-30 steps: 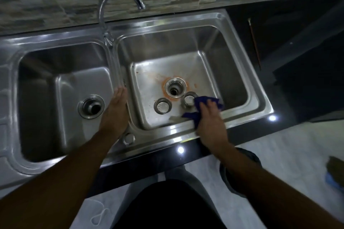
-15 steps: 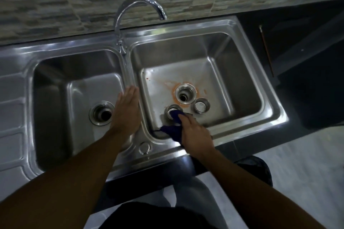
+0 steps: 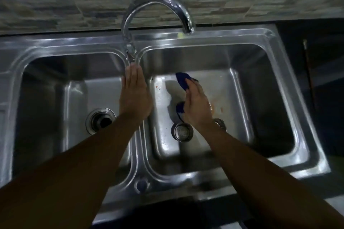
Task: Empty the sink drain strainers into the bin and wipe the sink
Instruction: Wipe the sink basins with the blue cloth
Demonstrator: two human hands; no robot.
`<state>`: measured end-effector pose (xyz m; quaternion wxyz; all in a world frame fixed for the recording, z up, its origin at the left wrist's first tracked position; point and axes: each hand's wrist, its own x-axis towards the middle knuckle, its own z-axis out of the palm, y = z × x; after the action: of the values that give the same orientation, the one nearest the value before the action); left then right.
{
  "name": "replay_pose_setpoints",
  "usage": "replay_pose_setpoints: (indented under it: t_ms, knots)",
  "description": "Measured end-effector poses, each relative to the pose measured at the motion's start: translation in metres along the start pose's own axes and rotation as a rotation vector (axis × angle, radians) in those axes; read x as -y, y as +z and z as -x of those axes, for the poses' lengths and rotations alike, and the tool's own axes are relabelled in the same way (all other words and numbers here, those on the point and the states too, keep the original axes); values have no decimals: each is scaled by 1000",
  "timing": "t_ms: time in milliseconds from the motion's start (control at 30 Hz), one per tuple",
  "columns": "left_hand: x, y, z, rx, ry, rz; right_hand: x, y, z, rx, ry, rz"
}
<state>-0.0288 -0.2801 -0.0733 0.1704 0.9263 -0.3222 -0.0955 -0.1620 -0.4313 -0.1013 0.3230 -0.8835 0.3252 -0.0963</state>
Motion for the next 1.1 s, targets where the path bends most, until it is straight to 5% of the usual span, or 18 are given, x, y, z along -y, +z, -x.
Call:
replay_pose_setpoints:
  t_ms: [233, 567, 667, 867, 1000, 1100]
  knots:
    - [-1, 15, -4, -114, -32, -1, -1, 93, -72, 404, -155, 276]
    - [-4, 14, -7, -86, -37, -50, -48, 125, -76, 426, -324, 459]
    - [-1, 17, -7, -122, -23, -65, -87, 84, -79, 355, -199, 423]
    - [-1, 21, -7, -167, -20, -61, -194, -19, -102, 269, 343, 493]
    - [-2, 21, -7, -172, -13, -57, -159, 12, -115, 148, 552, 499]
    - [-3, 20, -8, -164, -23, -52, -93, 72, -109, 123, 462, 496]
